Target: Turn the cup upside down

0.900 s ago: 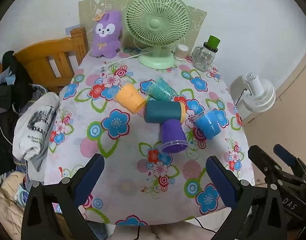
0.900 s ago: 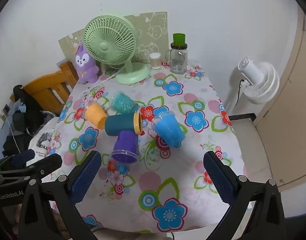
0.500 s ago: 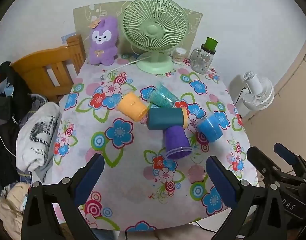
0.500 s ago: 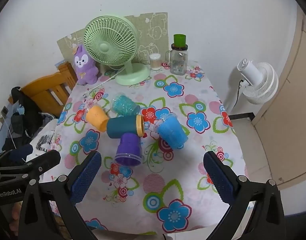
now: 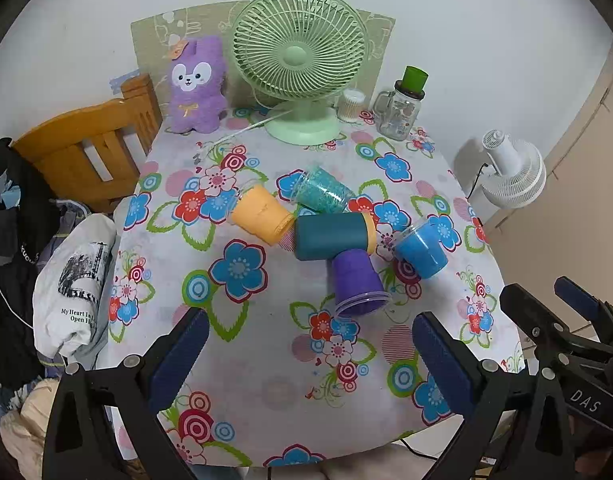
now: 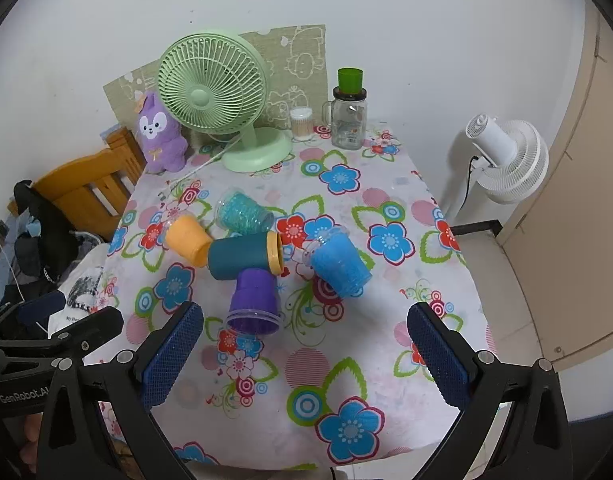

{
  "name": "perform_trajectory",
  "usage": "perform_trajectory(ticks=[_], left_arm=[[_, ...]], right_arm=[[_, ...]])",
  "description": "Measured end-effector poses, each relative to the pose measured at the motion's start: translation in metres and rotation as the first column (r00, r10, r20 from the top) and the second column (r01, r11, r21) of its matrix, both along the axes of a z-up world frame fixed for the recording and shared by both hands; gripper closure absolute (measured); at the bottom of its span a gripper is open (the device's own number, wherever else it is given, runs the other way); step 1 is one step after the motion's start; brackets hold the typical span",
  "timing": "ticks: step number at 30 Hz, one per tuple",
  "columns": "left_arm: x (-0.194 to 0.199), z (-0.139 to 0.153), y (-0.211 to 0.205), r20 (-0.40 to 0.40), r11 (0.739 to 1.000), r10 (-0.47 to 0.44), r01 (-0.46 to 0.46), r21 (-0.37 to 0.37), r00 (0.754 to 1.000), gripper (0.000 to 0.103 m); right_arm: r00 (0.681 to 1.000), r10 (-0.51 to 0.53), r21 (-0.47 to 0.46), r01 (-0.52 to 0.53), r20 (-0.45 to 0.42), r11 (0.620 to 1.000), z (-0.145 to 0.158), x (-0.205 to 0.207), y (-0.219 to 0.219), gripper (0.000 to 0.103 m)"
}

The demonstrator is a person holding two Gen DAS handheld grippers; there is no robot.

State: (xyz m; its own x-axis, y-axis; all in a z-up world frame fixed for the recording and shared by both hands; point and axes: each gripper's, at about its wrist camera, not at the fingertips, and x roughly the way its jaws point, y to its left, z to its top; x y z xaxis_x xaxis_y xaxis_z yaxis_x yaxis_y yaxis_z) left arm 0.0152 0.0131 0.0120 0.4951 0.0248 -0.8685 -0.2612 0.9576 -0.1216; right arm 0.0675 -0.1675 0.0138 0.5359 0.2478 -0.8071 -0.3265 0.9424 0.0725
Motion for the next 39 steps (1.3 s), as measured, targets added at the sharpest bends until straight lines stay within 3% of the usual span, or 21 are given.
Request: perform_trajectory(ticks=[24, 39], left_arm=[[0.014, 0.002, 0.017, -0.013, 0.999, -0.038, 0.039, 0.025, 0.999, 0.001], [0.048, -0.018, 0.025, -0.063, 0.992, -0.126, 0.127, 0.021, 0.99, 0.0]], right_arm=[[1.0, -0.004, -0.01, 0.004, -0.015, 1.0, -0.002, 0.01, 0.012, 0.0], [0.998, -0.034, -0.041, 0.031, -0.057, 0.999, -0.012, 0.032, 0.022, 0.0]])
